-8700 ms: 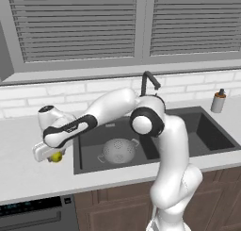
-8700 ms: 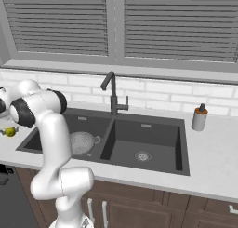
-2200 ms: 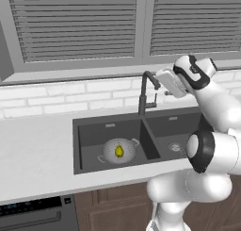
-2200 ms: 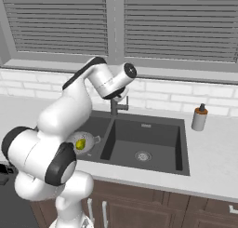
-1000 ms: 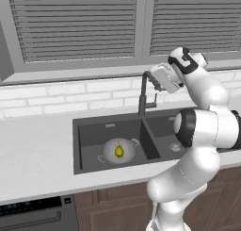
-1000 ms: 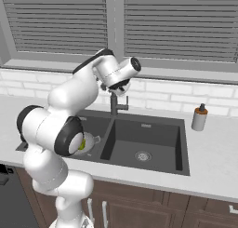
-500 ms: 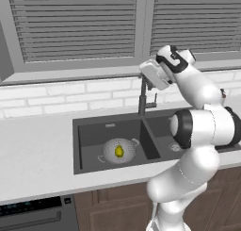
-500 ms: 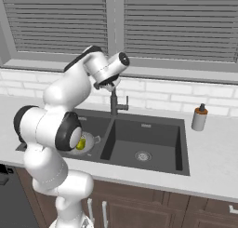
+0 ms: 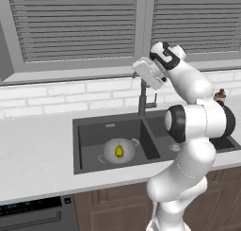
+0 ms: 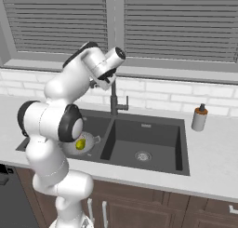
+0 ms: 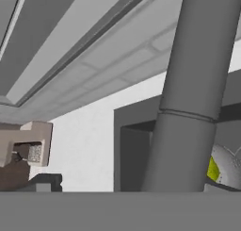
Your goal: Put the colander in the sink, put the pear in the colander, and turn on the sink faucet and pour water over the colander.
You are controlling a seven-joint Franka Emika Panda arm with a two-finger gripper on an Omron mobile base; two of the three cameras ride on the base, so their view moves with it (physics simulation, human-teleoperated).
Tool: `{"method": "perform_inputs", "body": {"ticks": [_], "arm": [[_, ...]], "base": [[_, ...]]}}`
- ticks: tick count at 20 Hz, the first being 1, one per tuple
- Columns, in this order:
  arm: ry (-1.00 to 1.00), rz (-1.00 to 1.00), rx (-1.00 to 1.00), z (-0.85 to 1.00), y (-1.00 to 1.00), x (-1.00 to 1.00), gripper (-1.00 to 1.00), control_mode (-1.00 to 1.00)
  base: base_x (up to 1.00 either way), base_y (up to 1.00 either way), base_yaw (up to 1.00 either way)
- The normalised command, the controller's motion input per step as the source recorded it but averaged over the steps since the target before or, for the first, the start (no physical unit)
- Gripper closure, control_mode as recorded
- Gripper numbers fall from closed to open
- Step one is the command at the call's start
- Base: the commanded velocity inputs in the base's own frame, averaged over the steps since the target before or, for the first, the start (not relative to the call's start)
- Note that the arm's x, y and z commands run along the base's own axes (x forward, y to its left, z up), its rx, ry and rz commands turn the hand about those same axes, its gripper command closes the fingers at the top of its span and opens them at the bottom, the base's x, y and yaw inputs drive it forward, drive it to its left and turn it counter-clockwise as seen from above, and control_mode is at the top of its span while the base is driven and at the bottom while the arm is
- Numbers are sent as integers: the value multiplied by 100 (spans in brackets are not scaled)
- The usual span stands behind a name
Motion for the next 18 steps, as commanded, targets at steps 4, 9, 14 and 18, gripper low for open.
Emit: {"method": "perform_inputs", "body": {"ticks": [4, 9, 14, 18], "arm": [[-9, -4, -4, -29, 19, 51, -100, -100], [-24, -6, -4, -49, 13, 49, -100, -100], [-34, -12, -2, -45, 7, 45, -100, -100], [-34, -13, 0, -26, 6, 6, -100, -100]], "base": [[0, 0, 0], [0, 0, 0], [0, 0, 0], [0, 0, 0]]}}
